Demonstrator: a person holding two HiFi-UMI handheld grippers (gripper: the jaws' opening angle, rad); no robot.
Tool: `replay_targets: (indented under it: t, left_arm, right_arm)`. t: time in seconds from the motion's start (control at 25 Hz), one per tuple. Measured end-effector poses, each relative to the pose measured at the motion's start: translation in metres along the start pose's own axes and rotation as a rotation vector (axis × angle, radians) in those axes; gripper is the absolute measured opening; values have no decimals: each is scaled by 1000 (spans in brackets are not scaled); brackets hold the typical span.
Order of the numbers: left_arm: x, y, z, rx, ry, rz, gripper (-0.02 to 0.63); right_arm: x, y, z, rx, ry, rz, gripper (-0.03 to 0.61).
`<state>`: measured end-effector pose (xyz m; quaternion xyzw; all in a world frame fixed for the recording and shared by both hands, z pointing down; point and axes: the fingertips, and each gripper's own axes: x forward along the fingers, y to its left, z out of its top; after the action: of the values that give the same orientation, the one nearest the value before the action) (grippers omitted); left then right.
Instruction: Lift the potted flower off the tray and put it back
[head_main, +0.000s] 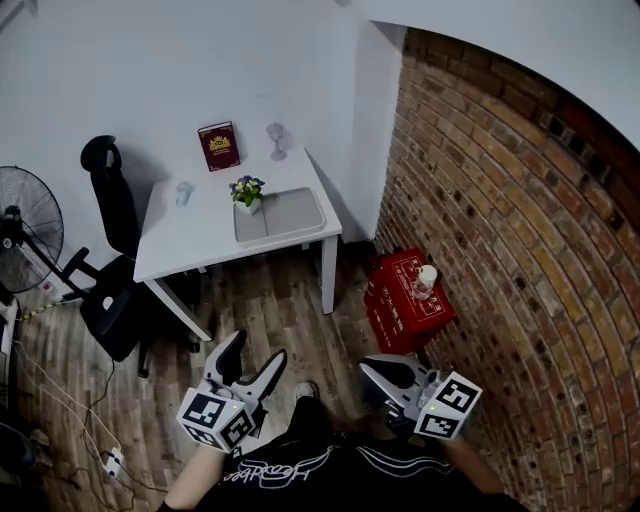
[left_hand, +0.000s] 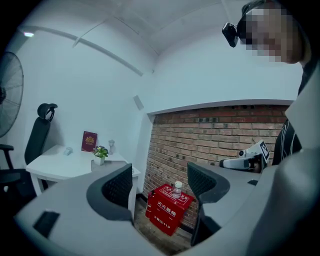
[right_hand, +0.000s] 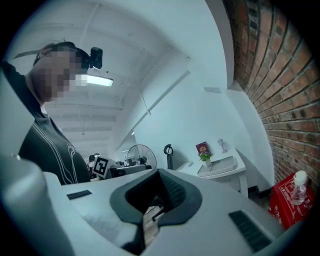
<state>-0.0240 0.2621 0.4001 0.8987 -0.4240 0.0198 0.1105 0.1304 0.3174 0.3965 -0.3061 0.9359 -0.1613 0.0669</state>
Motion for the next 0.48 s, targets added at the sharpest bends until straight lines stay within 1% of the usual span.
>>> replay_targets:
  t: [0.12,0.28,0.48]
  left_arm:
    - [27,45,0,-20,21,43,353]
    - [62,112,-2,-54,77,113,365]
    - [110,187,4,-80,97,138,374]
  right_arm:
    - [39,-29,6,17,18,7,2]
    - [96,-68,14,51,56,24,2]
    - [170,-123,31,64,84,32,2]
